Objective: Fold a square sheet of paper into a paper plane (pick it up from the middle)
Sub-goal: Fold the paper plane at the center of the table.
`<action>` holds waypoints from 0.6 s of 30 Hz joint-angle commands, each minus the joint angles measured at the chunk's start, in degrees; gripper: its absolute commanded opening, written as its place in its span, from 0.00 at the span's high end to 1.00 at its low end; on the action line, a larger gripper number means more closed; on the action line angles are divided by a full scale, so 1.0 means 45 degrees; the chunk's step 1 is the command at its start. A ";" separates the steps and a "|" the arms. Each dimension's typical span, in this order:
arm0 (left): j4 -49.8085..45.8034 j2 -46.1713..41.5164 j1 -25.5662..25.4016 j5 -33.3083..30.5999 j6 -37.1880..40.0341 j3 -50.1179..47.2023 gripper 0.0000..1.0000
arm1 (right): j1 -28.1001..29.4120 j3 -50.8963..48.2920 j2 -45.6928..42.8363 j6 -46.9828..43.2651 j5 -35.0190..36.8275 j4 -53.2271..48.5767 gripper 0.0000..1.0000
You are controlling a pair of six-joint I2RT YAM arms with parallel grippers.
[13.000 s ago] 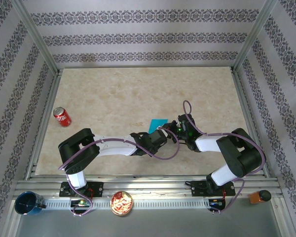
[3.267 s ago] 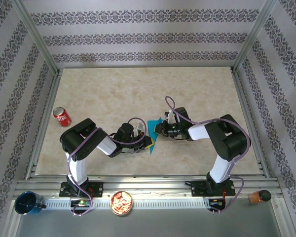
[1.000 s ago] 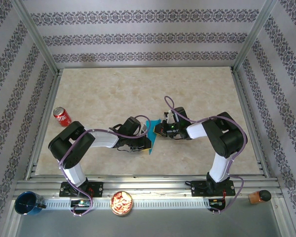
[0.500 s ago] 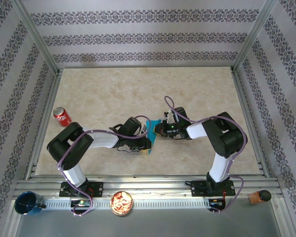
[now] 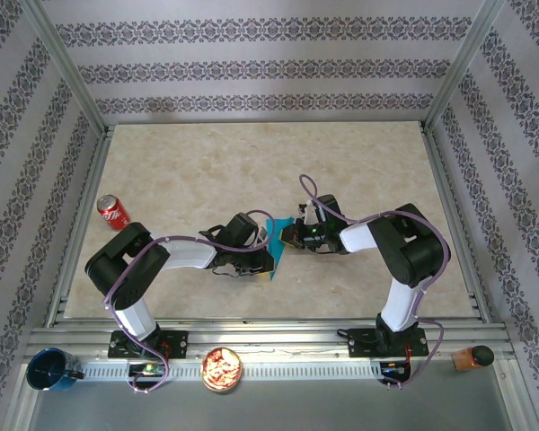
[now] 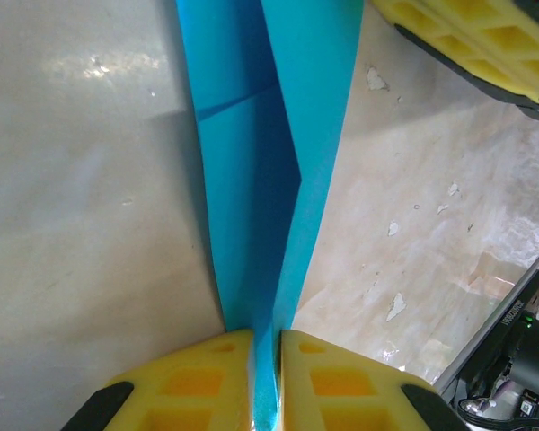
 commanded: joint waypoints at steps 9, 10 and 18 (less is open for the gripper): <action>-0.0935 -0.0497 -0.0219 -0.0281 0.0084 -0.0328 0.82 | 0.0318 -0.0157 0.0506 0.0110 0.0948 -0.0293 0.94; -0.0937 -0.0537 -0.0227 -0.0276 0.0096 -0.0301 0.81 | 0.0329 -0.0167 0.0506 0.0101 0.0948 -0.0291 0.94; -0.0934 -0.0804 -0.0294 -0.0287 -0.0043 -0.0430 0.78 | 0.0325 -0.0177 0.0487 0.0130 0.0949 -0.0291 0.94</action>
